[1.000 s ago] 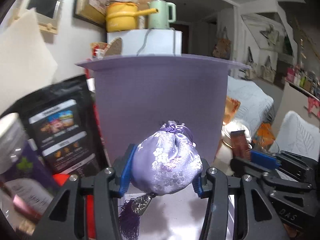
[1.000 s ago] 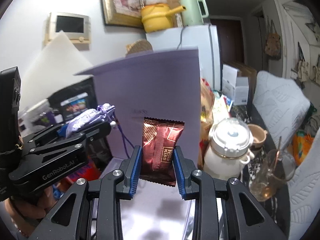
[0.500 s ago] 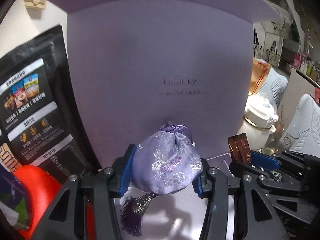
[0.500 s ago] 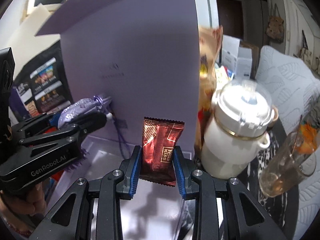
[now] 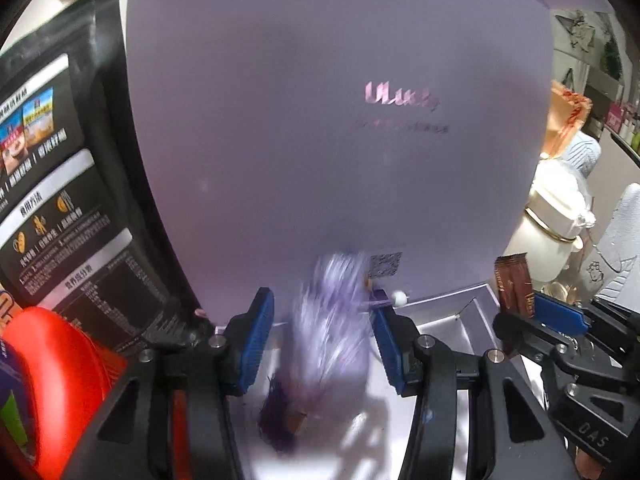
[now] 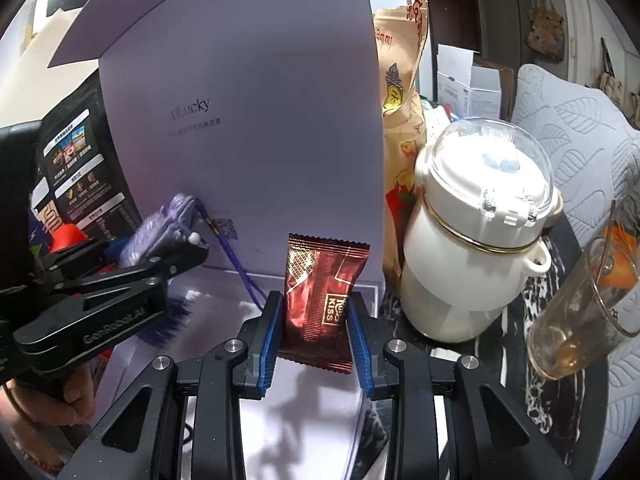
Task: Organize soft objects
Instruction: 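Lower the pouch and packet into the box and open both tools, then withdraw both tools up and away from the gift box, then grasp the green paper sachet on the table with the right tool, then lift the green sachet with the right tool while the left tool approaches the clear zip bag, then grasp the clear zip bag with the left tool and lift it, then carry the zip bag and green sachet over the lavender gift box with both tools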
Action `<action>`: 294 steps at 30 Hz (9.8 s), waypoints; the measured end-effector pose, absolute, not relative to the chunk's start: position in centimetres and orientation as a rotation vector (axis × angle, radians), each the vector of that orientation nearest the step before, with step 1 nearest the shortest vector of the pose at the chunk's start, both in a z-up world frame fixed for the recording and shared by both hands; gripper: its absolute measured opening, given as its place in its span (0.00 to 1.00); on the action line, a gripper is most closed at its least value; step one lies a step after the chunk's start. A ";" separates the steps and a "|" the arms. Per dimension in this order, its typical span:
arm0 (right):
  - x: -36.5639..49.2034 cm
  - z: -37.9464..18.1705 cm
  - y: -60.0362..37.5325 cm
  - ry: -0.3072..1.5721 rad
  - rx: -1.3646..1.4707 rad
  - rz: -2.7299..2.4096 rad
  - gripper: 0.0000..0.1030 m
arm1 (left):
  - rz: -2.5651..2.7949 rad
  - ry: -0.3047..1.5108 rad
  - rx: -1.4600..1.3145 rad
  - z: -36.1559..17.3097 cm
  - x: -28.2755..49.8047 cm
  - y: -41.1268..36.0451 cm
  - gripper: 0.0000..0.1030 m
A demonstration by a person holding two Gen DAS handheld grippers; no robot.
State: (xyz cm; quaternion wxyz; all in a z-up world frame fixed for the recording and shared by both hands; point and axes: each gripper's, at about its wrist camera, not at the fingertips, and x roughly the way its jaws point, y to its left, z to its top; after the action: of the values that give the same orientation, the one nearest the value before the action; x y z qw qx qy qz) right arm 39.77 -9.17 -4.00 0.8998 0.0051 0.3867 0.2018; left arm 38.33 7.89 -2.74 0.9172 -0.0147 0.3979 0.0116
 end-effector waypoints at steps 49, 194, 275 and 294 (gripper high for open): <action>27.6 8.8 -11.9 0.553 0.006 0.374 0.70 | 0.073 0.560 -0.004 10.3 24.9 4.7 0.82; 3.4 -8.3 -7.9 0.804 -0.110 0.619 0.33 | 0.102 0.895 -0.123 -8.4 0.8 8.6 0.98; -2.4 -7.5 -15.3 0.789 0.050 0.527 0.33 | -0.146 0.788 -0.153 -6.4 -4.3 1.2 0.54; -3.8 -2.1 -13.6 0.620 0.018 0.569 0.33 | -0.131 0.616 -0.144 -0.5 -5.7 3.4 0.54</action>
State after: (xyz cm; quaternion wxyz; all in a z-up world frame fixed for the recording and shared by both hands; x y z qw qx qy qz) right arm -3.79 -13.63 -2.06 0.9128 0.0087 0.3009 0.2760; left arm -5.74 3.35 -0.54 0.9483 -0.0706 0.3026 -0.0643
